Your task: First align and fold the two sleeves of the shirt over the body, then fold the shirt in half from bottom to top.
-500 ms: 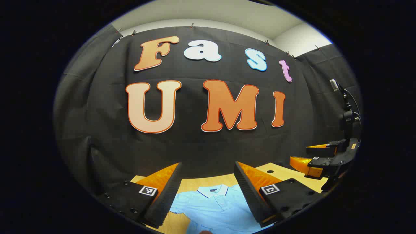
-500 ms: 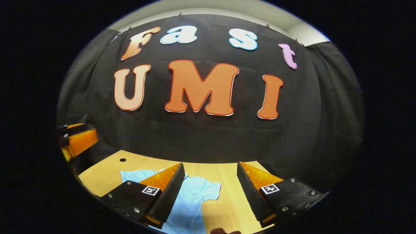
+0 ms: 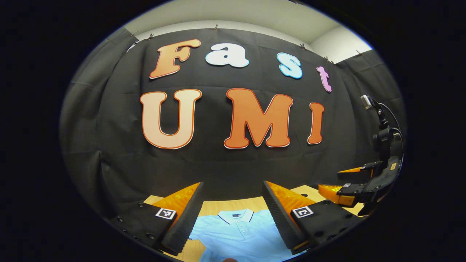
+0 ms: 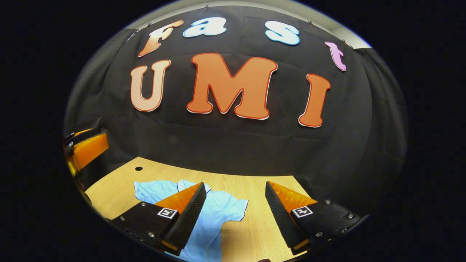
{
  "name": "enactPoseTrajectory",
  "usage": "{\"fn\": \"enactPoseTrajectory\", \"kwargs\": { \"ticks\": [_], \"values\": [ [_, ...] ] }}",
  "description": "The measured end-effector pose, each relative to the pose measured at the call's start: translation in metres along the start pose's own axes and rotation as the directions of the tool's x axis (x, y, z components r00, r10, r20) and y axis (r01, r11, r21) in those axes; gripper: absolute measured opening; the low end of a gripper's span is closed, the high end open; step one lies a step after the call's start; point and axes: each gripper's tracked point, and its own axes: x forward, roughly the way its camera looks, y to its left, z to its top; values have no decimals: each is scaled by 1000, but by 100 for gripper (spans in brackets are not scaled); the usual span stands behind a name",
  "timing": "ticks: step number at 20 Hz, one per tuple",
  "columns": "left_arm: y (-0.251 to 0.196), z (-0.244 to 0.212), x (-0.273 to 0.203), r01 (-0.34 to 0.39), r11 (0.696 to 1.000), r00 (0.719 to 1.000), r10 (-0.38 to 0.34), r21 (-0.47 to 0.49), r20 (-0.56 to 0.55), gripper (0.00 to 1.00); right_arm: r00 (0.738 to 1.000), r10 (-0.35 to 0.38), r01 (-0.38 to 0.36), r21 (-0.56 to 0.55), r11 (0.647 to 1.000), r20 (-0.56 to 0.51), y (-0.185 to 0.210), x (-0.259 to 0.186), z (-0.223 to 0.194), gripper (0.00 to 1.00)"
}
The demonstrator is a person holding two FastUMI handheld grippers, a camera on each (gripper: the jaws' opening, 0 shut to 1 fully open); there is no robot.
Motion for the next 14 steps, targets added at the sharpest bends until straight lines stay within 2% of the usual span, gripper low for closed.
{"fn": "enactPoseTrajectory", "kwargs": {
  "ticks": [9, 12, 14],
  "values": [
    [-1, 3, 2, -31, 998, 1000, 31, 47, 2, 100, 988, 15, -11, 25, 1000, -154, -7, 42, -32, 98],
    [3, 3, -1, -58, 996, 998, 58, 65, 3, 100, 968, 11, -3, 32, 999, -251, -14, 66, -56, 98],
    [1, -6, -1, -72, 996, 997, 73, 55, -23, 99, 944, -2, 8, 16, 1000, -330, -20, 74, -77, 98]
  ]
}}
